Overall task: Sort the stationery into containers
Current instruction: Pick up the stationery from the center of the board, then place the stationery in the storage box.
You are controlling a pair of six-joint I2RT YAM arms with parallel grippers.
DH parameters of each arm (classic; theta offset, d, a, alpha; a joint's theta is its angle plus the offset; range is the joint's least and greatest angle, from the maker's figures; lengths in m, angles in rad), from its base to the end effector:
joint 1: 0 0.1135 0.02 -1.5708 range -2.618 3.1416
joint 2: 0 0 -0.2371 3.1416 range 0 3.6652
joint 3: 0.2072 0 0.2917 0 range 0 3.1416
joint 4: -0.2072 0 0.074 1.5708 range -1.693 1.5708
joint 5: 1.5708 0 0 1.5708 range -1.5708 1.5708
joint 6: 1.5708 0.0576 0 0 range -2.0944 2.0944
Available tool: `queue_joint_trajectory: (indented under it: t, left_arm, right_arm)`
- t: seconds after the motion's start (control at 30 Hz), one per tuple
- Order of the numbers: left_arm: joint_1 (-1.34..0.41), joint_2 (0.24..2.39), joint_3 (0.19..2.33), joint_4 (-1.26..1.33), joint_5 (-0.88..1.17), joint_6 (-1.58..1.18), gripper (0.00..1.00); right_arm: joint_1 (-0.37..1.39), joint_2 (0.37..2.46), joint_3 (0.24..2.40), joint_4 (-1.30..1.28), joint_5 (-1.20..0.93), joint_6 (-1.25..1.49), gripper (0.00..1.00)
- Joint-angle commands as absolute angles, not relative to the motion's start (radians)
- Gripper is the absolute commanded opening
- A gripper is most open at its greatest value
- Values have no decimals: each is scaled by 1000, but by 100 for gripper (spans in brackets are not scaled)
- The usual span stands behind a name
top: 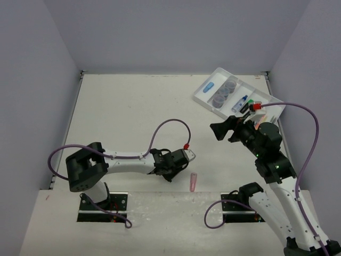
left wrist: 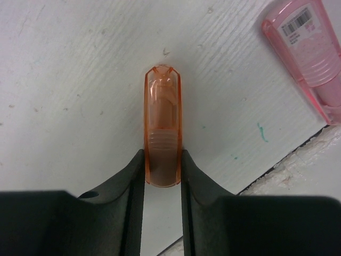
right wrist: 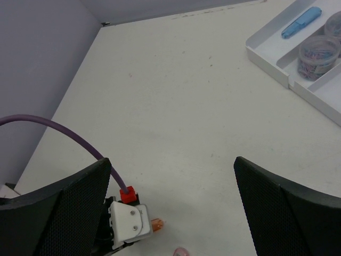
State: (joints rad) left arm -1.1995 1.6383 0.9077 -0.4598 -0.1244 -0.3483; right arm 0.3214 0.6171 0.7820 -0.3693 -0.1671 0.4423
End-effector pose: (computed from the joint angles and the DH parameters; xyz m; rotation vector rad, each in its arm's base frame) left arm 0.1291 -0.3118 0.0825 1.1146 2.5394 -0.2496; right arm 0.2118 0.0806 0.3302 -0.0139 1.8261 0.6942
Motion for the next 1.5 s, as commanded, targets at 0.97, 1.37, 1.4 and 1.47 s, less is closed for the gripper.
queue_joint_trajectory:
  t: [0.97, 1.37, 1.4, 1.47]
  left_arm:
    - [-1166, 1219, 858, 149, -239, -374, 0]
    - [-1166, 1150, 975, -255, -506, -463, 100]
    - [-1166, 1129, 988, -331, -565, -495, 100]
    - [-1166, 1101, 1015, -510, -692, -574, 100]
  right_arm:
    - [602, 875, 553, 94, -374, 844, 4]
    - [395, 1003, 751, -91, -225, 738, 0]
    - [348, 1044, 773, -108, -216, 726, 0]
    - [275, 1158, 871, -156, -111, 693, 0]
